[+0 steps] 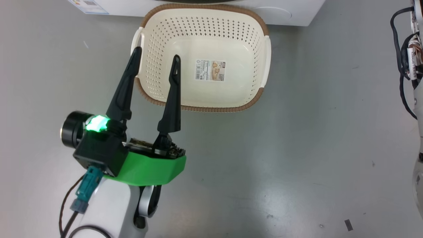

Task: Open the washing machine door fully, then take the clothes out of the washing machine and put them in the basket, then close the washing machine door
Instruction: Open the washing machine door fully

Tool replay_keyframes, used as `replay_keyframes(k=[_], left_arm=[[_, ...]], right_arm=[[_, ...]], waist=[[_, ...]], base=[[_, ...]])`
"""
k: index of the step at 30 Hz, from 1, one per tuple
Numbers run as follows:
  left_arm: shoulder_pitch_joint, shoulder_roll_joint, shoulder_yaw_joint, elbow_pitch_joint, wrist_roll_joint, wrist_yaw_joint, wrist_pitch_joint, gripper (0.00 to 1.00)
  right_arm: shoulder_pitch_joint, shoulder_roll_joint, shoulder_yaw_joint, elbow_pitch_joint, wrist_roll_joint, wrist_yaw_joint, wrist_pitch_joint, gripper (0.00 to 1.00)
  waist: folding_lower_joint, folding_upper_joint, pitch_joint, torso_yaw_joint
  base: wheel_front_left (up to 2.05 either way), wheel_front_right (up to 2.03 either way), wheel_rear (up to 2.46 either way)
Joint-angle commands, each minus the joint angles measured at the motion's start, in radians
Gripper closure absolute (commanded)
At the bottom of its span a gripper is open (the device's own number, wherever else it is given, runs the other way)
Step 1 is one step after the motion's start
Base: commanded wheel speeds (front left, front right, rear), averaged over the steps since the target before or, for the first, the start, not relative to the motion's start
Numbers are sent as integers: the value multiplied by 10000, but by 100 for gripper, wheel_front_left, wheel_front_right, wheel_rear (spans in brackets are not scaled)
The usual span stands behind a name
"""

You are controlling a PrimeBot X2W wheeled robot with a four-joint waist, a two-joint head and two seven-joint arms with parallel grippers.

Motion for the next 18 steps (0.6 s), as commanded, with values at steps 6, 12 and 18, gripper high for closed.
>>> replay_keyframes(k=[6, 12, 18], left_arm=[[-35, 167, 180, -331, -72, 101, -47, 0], [-55, 161, 129, -318, -117, 128, -47, 0], [-42, 159, 161, -327, -141, 158, -47, 0]], right_arm=[[-448, 221, 274, 4, -270, 65, 239, 100], [-619, 161, 383, 284, -396, 65, 433, 100], [-637, 205, 439, 295, -279, 65, 768, 100]], waist=[[-1, -1, 62, 185], [-1, -1, 91, 286], [-1, -1, 68, 261]], base=[[0, 0, 0], [0, 0, 0], [0, 0, 0]])
